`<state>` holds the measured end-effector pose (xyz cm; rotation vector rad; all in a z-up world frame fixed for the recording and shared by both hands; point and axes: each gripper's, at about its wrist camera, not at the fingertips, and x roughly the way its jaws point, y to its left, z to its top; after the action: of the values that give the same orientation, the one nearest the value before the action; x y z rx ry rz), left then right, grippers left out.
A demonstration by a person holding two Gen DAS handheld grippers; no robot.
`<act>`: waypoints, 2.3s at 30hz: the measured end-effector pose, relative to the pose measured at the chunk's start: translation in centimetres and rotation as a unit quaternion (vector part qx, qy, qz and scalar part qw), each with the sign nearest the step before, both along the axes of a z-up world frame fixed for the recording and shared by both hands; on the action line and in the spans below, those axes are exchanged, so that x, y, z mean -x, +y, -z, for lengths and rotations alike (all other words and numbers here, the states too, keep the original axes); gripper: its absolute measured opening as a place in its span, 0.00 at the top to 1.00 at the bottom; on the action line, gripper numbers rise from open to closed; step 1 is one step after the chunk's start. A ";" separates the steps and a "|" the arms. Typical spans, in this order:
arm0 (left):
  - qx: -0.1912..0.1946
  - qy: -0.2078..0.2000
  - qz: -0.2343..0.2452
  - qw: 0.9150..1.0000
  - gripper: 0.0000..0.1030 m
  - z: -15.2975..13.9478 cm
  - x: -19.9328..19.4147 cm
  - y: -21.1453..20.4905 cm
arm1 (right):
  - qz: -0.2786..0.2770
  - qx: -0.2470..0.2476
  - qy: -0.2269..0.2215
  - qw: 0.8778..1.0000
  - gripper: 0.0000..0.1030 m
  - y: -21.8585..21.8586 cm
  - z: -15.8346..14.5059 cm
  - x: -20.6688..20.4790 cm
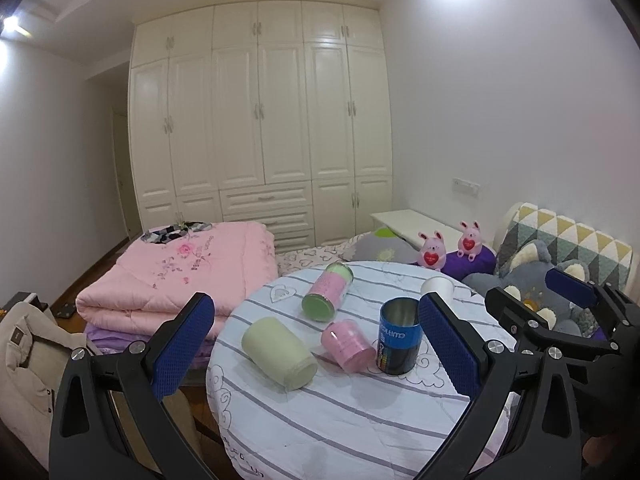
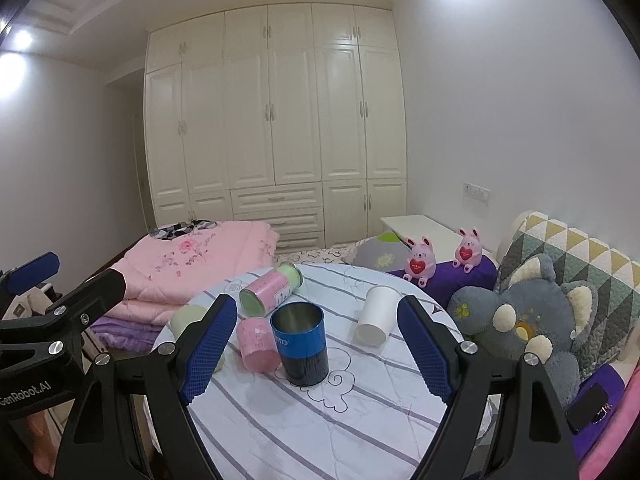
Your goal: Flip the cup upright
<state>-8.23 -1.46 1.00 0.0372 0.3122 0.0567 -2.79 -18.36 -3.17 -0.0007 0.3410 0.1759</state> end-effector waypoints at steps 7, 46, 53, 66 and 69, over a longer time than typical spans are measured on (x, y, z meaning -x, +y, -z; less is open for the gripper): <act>-0.001 0.001 0.000 1.000 0.00 0.3 -0.4 -0.1 | 0.004 0.002 0.009 1.000 0.19 -0.1 0.3 -0.6; -0.008 0.007 0.007 1.000 0.00 1.3 -1.9 -0.4 | 0.009 0.000 0.028 1.000 0.19 -0.2 1.2 -1.6; -0.008 0.008 0.007 1.000 0.00 1.3 -1.9 -0.4 | 0.010 0.002 0.029 1.000 0.19 -0.2 1.2 -1.7; -0.006 0.006 0.009 1.000 0.00 1.3 -2.2 -0.2 | 0.011 0.003 0.029 1.000 0.19 -0.1 1.1 -1.9; -0.006 0.007 0.010 1.000 0.00 1.3 -2.2 -0.2 | 0.012 0.004 0.029 1.000 0.19 -0.1 1.0 -1.9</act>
<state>-5.99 -1.70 -0.31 0.0535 0.3246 0.0392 -0.88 -18.51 -4.20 -0.0003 0.3986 0.1508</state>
